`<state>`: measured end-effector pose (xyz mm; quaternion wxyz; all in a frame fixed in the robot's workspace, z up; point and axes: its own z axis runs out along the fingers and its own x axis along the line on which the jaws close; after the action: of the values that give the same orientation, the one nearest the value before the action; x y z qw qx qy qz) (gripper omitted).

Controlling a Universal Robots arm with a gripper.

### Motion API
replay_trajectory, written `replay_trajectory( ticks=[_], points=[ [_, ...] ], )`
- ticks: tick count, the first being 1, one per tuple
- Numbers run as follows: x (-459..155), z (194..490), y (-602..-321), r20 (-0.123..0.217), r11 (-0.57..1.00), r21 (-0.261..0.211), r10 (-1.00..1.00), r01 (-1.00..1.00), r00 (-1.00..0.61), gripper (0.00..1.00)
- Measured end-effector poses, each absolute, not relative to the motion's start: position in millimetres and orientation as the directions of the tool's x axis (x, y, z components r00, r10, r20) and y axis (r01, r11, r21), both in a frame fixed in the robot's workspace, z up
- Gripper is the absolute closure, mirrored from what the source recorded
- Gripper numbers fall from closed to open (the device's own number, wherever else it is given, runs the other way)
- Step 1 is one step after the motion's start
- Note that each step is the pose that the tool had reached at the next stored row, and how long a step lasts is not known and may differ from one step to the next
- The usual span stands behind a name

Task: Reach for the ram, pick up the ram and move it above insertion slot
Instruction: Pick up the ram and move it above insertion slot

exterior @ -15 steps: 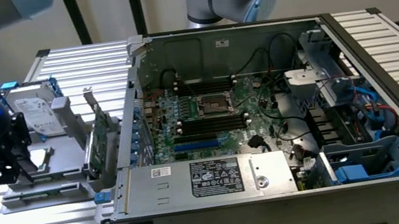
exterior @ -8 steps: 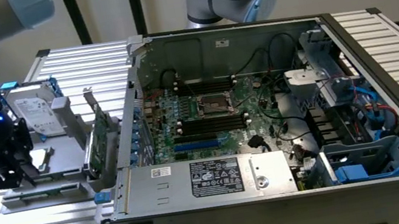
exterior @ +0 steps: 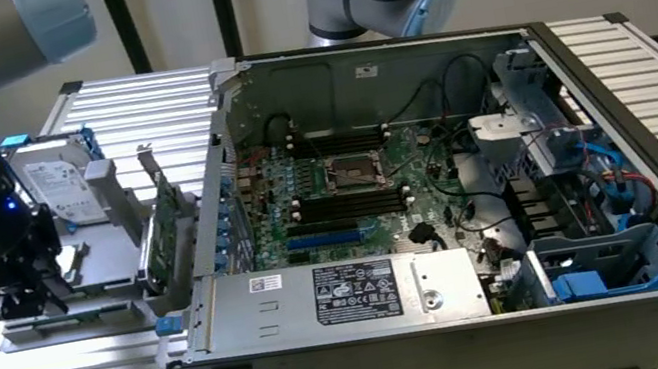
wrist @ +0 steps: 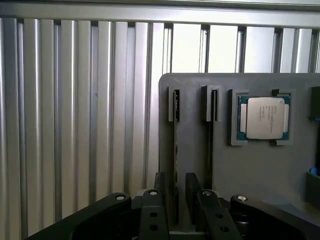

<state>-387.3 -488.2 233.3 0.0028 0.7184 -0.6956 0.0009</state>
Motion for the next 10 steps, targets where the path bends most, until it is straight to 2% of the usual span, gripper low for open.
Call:
replay_trajectory(
  ticks=[10],
  points=[
    [-387.3,215.1,-488.2,0.004,-0.057,-0.004,-0.998,-0.998,0.057,0.69]
  ],
)
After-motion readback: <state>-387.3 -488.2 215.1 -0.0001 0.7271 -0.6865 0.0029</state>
